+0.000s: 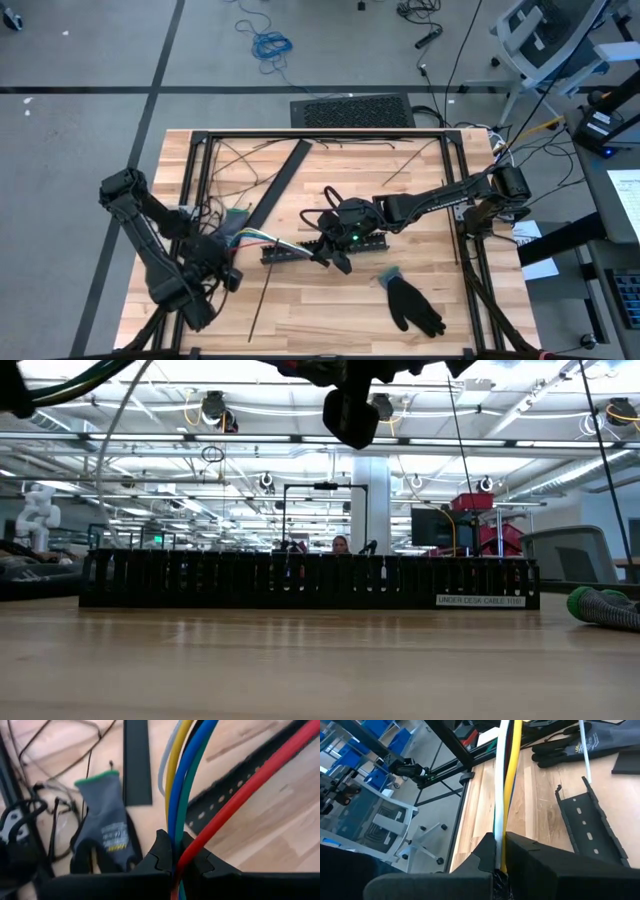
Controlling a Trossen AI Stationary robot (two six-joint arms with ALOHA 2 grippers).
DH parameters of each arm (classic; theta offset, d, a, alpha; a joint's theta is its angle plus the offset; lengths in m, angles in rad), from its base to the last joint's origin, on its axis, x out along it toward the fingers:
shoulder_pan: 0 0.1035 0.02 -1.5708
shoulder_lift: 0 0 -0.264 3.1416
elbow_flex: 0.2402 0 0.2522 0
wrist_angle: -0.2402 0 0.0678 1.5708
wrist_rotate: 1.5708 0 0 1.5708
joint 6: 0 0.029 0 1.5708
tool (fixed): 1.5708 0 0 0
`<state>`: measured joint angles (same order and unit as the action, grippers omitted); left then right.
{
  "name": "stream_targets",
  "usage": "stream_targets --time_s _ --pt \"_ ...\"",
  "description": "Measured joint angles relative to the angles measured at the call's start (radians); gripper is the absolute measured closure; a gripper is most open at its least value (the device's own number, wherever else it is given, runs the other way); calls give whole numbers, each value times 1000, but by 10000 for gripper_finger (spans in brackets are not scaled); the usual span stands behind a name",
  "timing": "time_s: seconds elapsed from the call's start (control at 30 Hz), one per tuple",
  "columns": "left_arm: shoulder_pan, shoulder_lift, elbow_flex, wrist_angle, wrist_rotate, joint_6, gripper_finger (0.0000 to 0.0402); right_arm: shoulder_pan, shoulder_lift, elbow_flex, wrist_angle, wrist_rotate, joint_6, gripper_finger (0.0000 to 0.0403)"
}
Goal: Ziptie cables
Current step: Put the ziptied cable wires into the cable duct
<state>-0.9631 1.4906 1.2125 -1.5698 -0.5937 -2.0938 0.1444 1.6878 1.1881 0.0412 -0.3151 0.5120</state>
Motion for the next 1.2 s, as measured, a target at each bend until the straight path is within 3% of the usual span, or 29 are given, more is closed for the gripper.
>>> stream_targets --time_s 0.23,0.67,0.87,1.2 --pt "-6 0 9 -3 6 4 387 -2 0 0 -1 2 -4 399" --pt "46 -9 158 -1 -88 66 388 -2 0 0 97 -7 4 399" --pt "25 -11 158 0 1 58 388 3 0 0 49 -5 15 399" --pt "18 -8 126 1 40 5 388 26 0 0 -42 -6 4 399"
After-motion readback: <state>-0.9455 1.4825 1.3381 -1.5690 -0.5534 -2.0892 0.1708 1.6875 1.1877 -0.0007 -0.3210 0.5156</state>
